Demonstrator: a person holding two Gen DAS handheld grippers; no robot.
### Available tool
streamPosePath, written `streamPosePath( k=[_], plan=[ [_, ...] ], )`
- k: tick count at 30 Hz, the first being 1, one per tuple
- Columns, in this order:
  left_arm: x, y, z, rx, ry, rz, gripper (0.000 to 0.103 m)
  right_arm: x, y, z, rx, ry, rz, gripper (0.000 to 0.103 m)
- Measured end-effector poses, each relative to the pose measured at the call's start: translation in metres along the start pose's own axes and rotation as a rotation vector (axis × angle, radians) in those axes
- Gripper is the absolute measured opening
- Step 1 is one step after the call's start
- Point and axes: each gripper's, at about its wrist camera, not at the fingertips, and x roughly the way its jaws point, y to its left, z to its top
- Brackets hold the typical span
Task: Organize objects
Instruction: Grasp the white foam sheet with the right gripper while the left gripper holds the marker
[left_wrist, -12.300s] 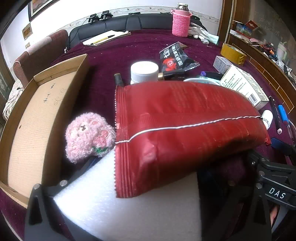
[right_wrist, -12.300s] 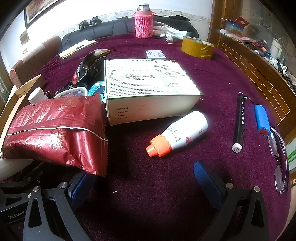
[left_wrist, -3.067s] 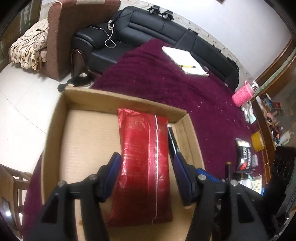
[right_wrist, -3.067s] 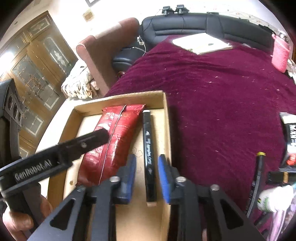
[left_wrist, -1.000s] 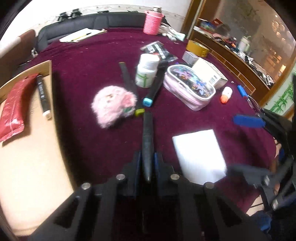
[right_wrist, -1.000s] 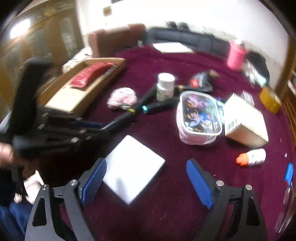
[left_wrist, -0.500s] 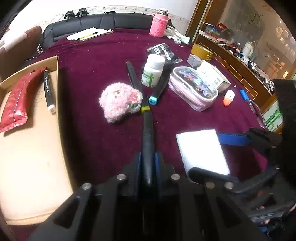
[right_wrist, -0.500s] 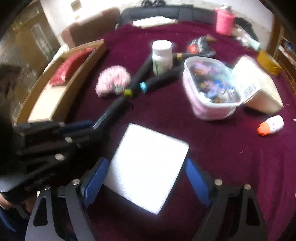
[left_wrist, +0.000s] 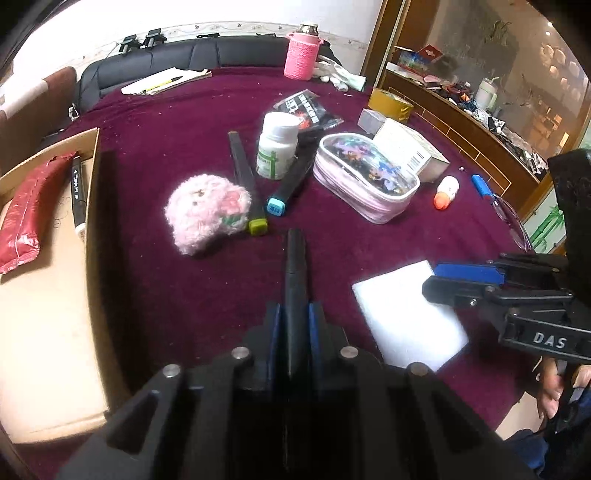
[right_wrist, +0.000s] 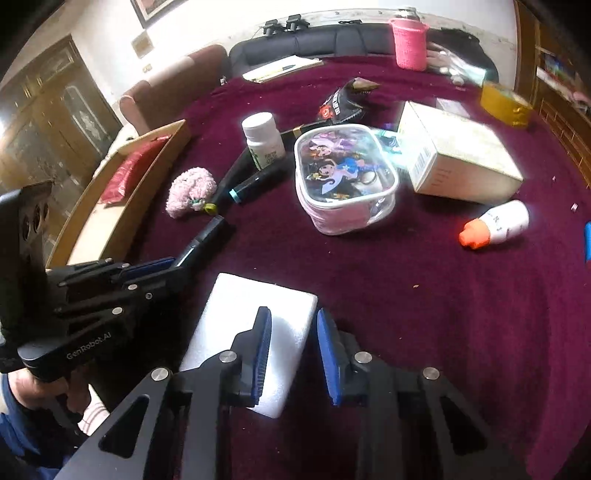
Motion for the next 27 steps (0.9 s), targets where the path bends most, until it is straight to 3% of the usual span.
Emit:
streamPosePath(
  k=[1,3,4,6,9,15,16,19,23,25,27],
  plan=[
    [-0.001,0.001,0.000,-0.013,0.004,-0.003,0.015,-0.003,-0.001,0.000,0.017,0.012,0.010,0.029],
    [-0.002,0.004,0.001,-0.028,0.029,-0.014,0.015,-0.001,0.002,0.002,0.022,0.031,0.024,0.049],
    [-0.002,0.003,0.000,-0.016,0.039,-0.003,0.015,-0.004,0.006,0.002,0.020,0.032,0.020,0.077],
    [-0.005,0.002,-0.003,-0.012,0.039,0.023,0.016,-0.007,0.014,0.001,0.013,-0.006,-0.003,0.098],
    [-0.008,0.005,-0.008,-0.024,0.028,0.029,0.016,-0.009,0.026,-0.006,-0.038,-0.033,-0.068,0.098],
    [-0.016,0.015,-0.018,-0.061,0.013,0.027,0.016,0.025,0.055,-0.009,-0.187,0.011,-0.204,0.097],
    [-0.017,0.016,-0.019,-0.063,0.010,0.026,0.016,0.031,0.058,-0.014,-0.234,0.025,-0.234,0.088],
    [-0.016,0.014,-0.019,-0.054,0.007,0.036,0.016,0.025,0.055,-0.020,-0.266,-0.012,-0.221,0.080],
    [-0.012,0.000,-0.018,0.008,-0.002,0.079,0.025,0.017,0.037,-0.020,-0.188,-0.017,-0.162,0.077],
    [-0.010,-0.003,-0.018,0.024,-0.023,0.100,0.014,0.008,0.026,-0.018,-0.145,-0.041,-0.139,0.077],
    [-0.011,-0.001,-0.018,0.002,-0.033,0.065,0.014,0.003,0.028,-0.018,-0.121,-0.055,-0.127,0.077]
  ],
)
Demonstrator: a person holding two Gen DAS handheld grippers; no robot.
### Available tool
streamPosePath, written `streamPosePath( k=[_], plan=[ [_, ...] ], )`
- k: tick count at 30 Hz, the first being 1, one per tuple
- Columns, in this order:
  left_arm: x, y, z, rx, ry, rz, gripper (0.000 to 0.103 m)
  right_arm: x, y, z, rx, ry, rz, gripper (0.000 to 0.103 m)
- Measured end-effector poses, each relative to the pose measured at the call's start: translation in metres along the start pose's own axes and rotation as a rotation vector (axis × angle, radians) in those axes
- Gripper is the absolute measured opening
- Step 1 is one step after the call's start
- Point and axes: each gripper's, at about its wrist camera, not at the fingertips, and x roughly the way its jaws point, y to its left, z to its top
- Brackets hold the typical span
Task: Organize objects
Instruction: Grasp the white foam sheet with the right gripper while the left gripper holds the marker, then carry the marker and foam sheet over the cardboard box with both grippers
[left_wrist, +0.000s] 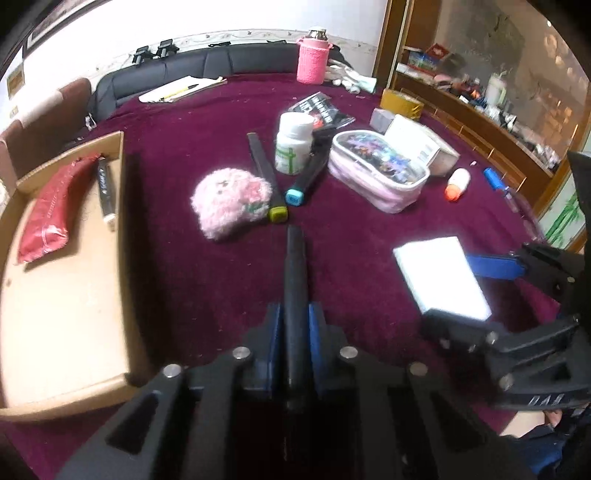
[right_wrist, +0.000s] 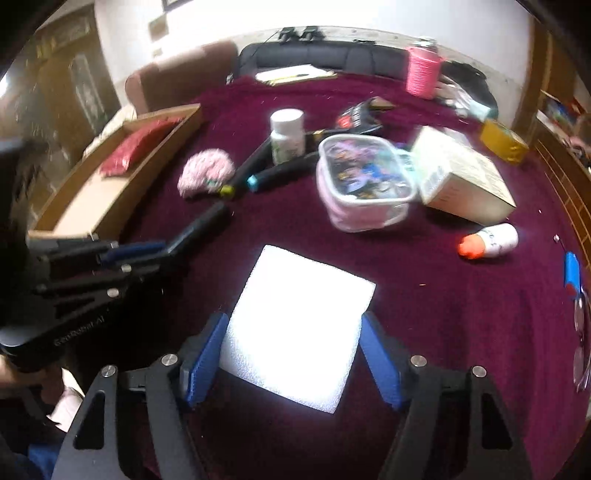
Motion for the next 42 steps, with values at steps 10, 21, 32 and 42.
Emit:
streamPosePath(
  k=[10,21,32,42],
  plan=[
    [-0.025,0.015,0.010,-0.086,-0.054,-0.096,0.014,-0.019,0.003,0.018,0.031,-0.052,0.071,0.077],
    [-0.070,0.057,0.014,-0.184,-0.142,-0.111,0.014,-0.020,0.046,0.053,-0.039,-0.069,0.137,0.077],
    [-0.102,0.123,0.013,-0.272,-0.195,-0.011,0.014,0.000,0.096,0.098,-0.107,-0.031,0.221,0.077],
    [-0.108,0.199,0.024,-0.362,-0.168,0.067,0.014,0.022,0.148,0.156,-0.148,-0.004,0.267,0.077]
  ],
)
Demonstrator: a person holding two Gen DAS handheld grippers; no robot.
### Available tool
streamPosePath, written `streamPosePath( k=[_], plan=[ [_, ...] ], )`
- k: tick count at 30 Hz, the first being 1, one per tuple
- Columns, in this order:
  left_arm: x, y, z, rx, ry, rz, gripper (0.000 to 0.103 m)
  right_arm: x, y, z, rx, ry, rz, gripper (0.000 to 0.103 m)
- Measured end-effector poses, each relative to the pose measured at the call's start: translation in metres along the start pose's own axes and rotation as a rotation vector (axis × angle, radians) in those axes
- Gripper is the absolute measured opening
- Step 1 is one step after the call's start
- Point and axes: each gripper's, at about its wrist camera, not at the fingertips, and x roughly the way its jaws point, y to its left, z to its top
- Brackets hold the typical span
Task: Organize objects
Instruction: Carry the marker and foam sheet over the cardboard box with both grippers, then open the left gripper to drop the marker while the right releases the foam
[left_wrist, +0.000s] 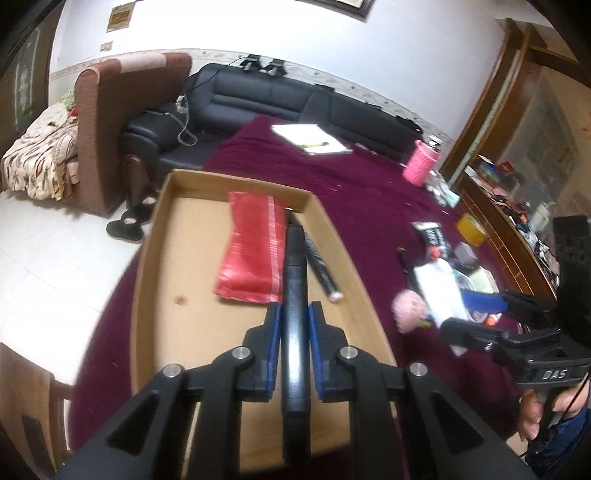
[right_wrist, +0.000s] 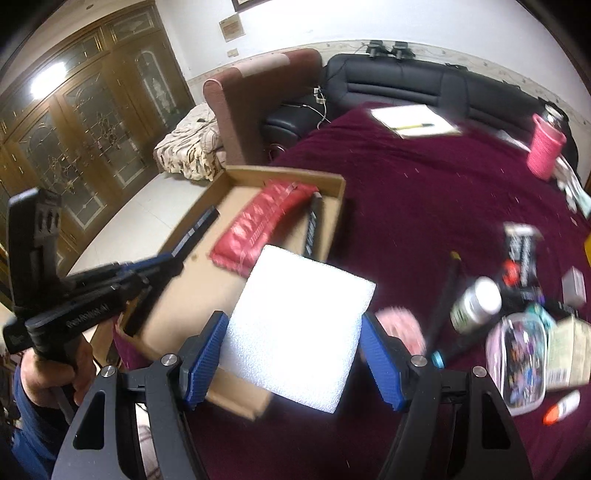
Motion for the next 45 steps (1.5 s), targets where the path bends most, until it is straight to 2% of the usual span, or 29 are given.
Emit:
streamPosePath(
  k=[9,17,26,45],
  plan=[
    [0.034,0.046,0.034,-0.067,0.055,0.078,0.014,0.073,0.031,0.078,0.014,0.073,0.036,0.078],
    [0.062,0.071,0.051,-0.133,0.091,0.122,0.014,0.142,0.042,0.125,0.074,0.126,0.041,0.078],
    [0.068,0.082,0.049,-0.162,0.091,0.115,0.015,0.191,0.052,0.143,0.090,0.165,0.046,0.078],
    [0.069,0.083,0.049,-0.175,0.093,0.117,0.015,0.209,0.066,0.154,0.077,0.177,0.016,0.083]
  ],
)
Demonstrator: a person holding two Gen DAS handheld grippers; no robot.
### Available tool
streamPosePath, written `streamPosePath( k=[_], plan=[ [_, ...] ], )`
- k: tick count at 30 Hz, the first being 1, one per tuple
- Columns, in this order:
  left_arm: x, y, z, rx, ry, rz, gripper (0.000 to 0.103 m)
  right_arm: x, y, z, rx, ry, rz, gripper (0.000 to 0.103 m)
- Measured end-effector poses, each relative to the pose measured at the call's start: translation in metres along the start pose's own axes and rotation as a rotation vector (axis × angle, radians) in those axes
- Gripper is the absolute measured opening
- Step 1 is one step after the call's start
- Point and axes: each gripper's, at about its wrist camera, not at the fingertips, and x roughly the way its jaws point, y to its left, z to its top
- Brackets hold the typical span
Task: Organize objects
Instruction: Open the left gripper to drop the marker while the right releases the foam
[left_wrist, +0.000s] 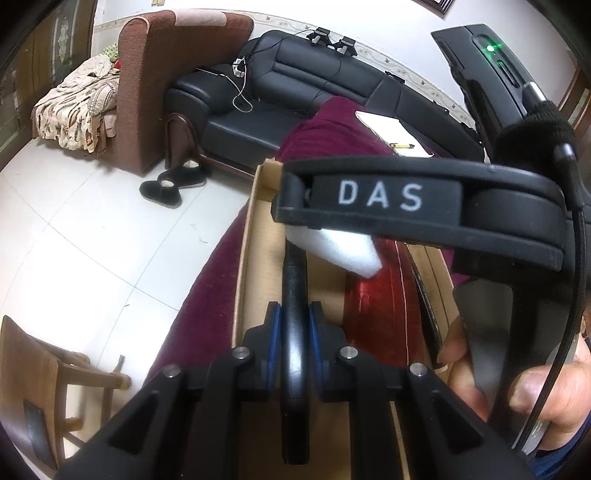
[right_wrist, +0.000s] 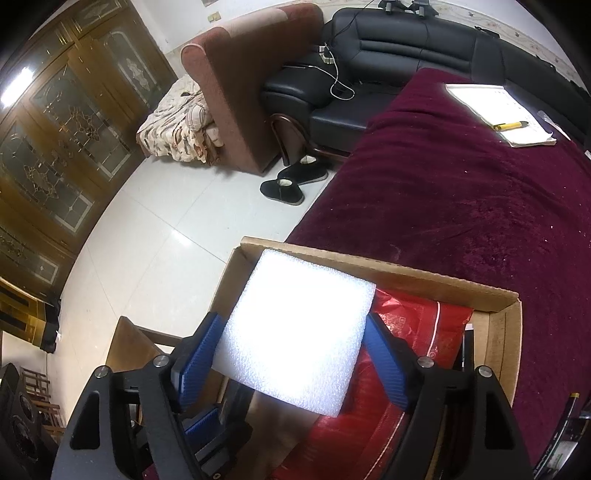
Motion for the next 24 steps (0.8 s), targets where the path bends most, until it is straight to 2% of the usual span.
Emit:
streamPosePath(
  k=[6,14,19,24],
  plan=[
    [-0.002,0.000,-0.001,0.004,0.000,0.001,0.015,-0.006,-0.005,-0.001,0.003,-0.007,0.010,0.085],
    [-0.010,0.001,-0.004,0.006,-0.012,-0.007,0.022,-0.019,-0.005,-0.005,0.014,-0.023,0.041,0.086],
    [-0.026,-0.009,-0.012,0.040,-0.056,-0.050,0.041,-0.040,-0.011,-0.022,0.041,-0.048,0.073,0.086],
    [-0.038,-0.010,-0.018,0.069,-0.119,-0.022,0.046,-0.064,-0.029,-0.050,0.060,-0.064,0.117,0.086]
  ],
)
